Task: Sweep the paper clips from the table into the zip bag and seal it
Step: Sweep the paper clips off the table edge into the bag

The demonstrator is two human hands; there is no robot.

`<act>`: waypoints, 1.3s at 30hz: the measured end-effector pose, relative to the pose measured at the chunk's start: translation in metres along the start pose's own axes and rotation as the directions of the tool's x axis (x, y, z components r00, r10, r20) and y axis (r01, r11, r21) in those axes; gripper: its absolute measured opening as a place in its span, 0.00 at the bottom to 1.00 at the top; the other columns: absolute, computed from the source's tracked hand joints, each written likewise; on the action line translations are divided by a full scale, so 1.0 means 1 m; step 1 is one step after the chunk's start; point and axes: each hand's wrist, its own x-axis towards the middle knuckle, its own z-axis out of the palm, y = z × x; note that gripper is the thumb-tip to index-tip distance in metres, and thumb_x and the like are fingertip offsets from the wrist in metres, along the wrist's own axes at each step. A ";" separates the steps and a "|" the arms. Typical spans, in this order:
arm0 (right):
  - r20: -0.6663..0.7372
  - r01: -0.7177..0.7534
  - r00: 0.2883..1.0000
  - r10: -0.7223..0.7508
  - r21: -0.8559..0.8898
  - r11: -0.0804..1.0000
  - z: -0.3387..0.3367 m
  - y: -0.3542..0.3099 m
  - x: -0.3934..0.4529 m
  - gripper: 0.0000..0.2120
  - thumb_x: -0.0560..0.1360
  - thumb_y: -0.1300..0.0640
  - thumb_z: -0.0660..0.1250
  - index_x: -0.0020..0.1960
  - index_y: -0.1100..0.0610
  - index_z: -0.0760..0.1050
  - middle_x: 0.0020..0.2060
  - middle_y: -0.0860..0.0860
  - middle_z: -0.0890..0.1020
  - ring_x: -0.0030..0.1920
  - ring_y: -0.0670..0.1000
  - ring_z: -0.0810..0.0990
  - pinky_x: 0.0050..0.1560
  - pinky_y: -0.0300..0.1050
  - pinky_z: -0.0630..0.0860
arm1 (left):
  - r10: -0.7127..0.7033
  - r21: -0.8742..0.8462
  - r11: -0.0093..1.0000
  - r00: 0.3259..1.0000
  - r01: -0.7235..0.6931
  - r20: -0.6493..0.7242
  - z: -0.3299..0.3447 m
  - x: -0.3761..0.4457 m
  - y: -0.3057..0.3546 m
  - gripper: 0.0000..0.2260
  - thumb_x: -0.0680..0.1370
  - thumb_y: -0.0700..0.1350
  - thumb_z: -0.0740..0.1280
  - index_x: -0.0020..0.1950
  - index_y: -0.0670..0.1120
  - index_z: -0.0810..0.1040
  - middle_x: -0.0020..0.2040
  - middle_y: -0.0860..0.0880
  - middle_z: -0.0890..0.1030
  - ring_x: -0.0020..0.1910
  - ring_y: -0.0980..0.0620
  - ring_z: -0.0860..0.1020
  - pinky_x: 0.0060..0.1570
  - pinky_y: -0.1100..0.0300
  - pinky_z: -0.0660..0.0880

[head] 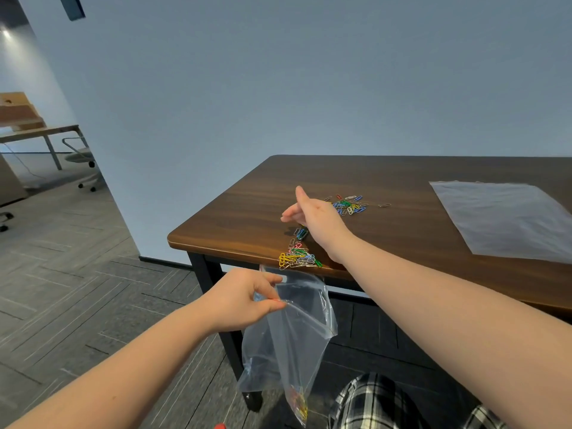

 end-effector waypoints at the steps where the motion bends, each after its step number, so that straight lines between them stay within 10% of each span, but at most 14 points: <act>1: -0.038 0.012 0.999 -0.013 -0.027 1.000 -0.004 -0.001 0.003 0.29 0.81 0.42 0.48 0.47 0.59 0.83 0.46 0.49 0.84 0.52 0.46 0.76 0.61 0.47 0.67 | 0.004 0.002 1.000 1.000 -0.004 0.001 0.000 0.000 -0.001 0.08 0.73 0.50 0.68 0.46 0.50 0.84 0.65 0.53 0.76 0.60 0.66 0.70 0.58 0.66 0.69; 9: -0.287 -0.112 0.956 0.059 -0.170 0.979 -0.070 0.016 0.051 0.25 0.81 0.45 0.51 0.47 0.59 0.82 0.52 0.54 0.83 0.56 0.55 0.78 0.62 0.52 0.71 | 0.013 0.002 1.000 1.000 -0.013 -0.009 -0.001 0.005 -0.006 0.06 0.73 0.50 0.68 0.44 0.51 0.84 0.65 0.53 0.76 0.62 0.64 0.71 0.61 0.67 0.66; 19: -0.040 -0.062 0.998 0.050 -0.416 0.907 -0.053 0.019 0.073 0.23 0.82 0.47 0.50 0.60 0.59 0.79 0.62 0.55 0.79 0.63 0.55 0.74 0.63 0.48 0.67 | -0.018 0.000 1.000 1.000 0.018 0.016 -0.001 0.015 -0.012 0.07 0.72 0.51 0.69 0.45 0.52 0.84 0.65 0.53 0.75 0.63 0.60 0.73 0.65 0.63 0.67; 39: 0.144 0.022 0.989 0.015 -0.252 0.967 -0.011 0.009 0.034 0.26 0.81 0.44 0.53 0.46 0.60 0.83 0.45 0.52 0.86 0.48 0.47 0.81 0.45 0.40 0.68 | -0.024 -0.043 0.999 1.000 0.024 -0.001 0.000 0.009 -0.009 0.04 0.72 0.50 0.69 0.43 0.53 0.84 0.65 0.52 0.76 0.64 0.60 0.72 0.67 0.58 0.68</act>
